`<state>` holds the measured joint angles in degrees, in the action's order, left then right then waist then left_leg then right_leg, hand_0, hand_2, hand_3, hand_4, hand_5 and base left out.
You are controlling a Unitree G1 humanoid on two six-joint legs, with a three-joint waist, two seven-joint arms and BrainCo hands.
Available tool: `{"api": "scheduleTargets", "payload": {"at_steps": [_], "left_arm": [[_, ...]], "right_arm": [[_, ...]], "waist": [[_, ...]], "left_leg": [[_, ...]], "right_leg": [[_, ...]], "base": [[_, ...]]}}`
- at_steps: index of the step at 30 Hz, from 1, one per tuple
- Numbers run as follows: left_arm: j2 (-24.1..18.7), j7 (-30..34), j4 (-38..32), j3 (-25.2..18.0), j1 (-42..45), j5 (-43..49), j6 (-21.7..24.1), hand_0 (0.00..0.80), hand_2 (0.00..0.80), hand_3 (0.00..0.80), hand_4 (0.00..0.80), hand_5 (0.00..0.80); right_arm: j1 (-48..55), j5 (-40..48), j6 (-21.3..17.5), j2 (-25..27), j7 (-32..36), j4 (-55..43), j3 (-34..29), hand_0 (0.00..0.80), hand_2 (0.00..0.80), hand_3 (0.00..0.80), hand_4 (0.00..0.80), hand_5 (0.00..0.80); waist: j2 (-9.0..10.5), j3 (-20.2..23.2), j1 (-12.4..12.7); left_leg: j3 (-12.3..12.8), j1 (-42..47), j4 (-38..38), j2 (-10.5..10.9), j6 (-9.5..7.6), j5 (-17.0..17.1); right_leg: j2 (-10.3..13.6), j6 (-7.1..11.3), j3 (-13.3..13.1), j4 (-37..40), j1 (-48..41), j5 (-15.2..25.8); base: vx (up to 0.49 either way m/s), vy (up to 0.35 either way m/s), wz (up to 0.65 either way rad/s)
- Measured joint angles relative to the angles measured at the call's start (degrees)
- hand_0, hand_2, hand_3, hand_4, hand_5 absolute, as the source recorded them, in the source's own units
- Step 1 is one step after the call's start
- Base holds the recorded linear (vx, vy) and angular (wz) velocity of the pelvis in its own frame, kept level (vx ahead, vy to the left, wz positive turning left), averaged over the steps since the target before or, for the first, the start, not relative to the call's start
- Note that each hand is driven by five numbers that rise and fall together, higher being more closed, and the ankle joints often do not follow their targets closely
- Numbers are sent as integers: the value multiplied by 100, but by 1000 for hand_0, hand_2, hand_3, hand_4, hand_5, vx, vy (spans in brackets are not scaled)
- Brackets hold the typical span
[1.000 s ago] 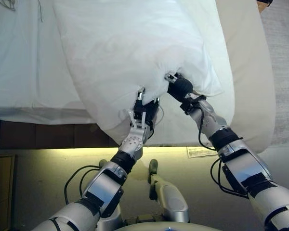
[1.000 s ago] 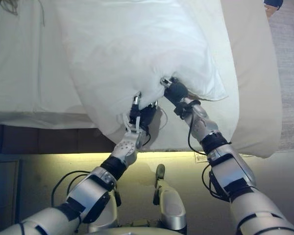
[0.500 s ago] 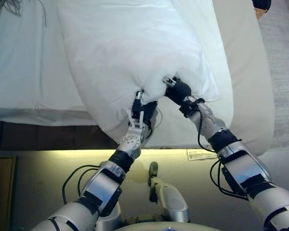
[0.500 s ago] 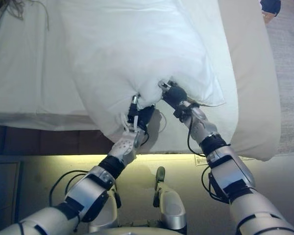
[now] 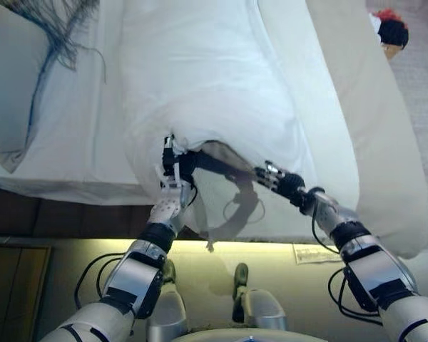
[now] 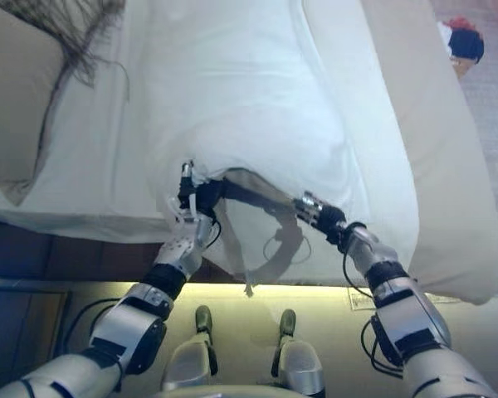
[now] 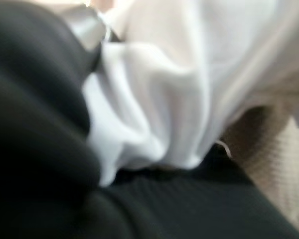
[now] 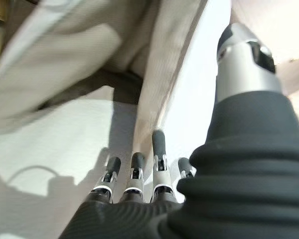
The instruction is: Make the bed neatly
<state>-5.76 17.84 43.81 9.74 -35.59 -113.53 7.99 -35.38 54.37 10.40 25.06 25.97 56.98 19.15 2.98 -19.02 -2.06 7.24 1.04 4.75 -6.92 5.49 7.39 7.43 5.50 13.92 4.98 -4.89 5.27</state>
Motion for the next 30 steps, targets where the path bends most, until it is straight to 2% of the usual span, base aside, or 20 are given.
{"api": "scheduleTargets", "payload": {"at_steps": [5, 8, 12, 17, 20, 22, 25, 30], "left_arm": [[-190, 0, -193, -351, 812, -1, -107, 800, 800, 800, 800, 800], [-275, 0, -236, -599, 1093, 4, -124, 800, 800, 800, 800, 800], [-451, -9, -250, -911, 1472, 182, -253, 800, 800, 800, 800, 800], [-699, -86, -249, -1183, 1914, 718, -534, 800, 800, 800, 800, 800], [-875, -114, -204, -1546, 2108, 888, -741, 800, 800, 800, 800, 800], [-958, -113, -113, -1786, 2218, 1054, -898, 800, 800, 800, 800, 800], [-1118, -104, 110, -1845, 2355, 1334, -1098, 800, 800, 800, 800, 800], [-1357, -11, 966, -2541, 2762, 1684, -1605, 800, 800, 800, 800, 800]], "right_arm": [[938, -277, 15, -182, 245, 52, -159, 0, 0, 0, 0, 0], [1319, -447, 21, -200, 375, 101, -231, 0, 0, 0, 0, 0], [1434, -597, 26, -244, 493, 265, -308, 0, 0, 0, 0, 0], [1729, -654, 24, -273, 557, 305, -498, 0, 0, 0, 0, 0], [1741, -669, 4, -273, 556, 318, -540, 0, 0, 0, 0, 0], [1771, -669, -7, -283, 552, 381, -633, 0, 0, 0, 0, 0], [1794, -668, -21, -289, 538, 456, -757, 0, 0, 0, 0, 0], [1960, -666, -108, -296, 521, 521, -987, 0, 0, 0, 0, 0]], "waist": [[-31, 555, 24], [-83, 741, 158], [-114, 877, 176], [-163, 1077, 311], [-180, 1110, 322], [-181, 1110, 339], [-203, 1140, 488], [-241, 1208, 525]], "left_leg": [[-129, 183, 31, 14, 16, -47], [-141, 252, 33, 16, 32, -55], [-223, 376, 59, 13, 17, -92], [-288, 438, 62, -4, 22, -95], [-305, 441, 61, -21, 22, -95], [-361, 471, 60, -19, 23, -95], [-410, 502, 65, -21, 44, -112], [-450, 538, 53, -27, 85, -140]], "right_leg": [[53, 39, 149, 3, -256, -149], [52, 45, 163, 5, -332, -172], [48, 45, 242, 29, -499, -206], [24, 31, 293, 32, -598, -245], [9, 27, 322, 34, -610, -247], [6, 26, 382, 34, -677, -258], [-6, 22, 409, 35, -720, -293], [-16, 19, 446, 36, -761, -354]], "base": [[100, 89, 14], [62, 59, 4], [52, 43, 10], [39, 28, 5], [42, 17, 4], [30, 8, 11], [33, 19, 5], [21, 46, 1]]}}
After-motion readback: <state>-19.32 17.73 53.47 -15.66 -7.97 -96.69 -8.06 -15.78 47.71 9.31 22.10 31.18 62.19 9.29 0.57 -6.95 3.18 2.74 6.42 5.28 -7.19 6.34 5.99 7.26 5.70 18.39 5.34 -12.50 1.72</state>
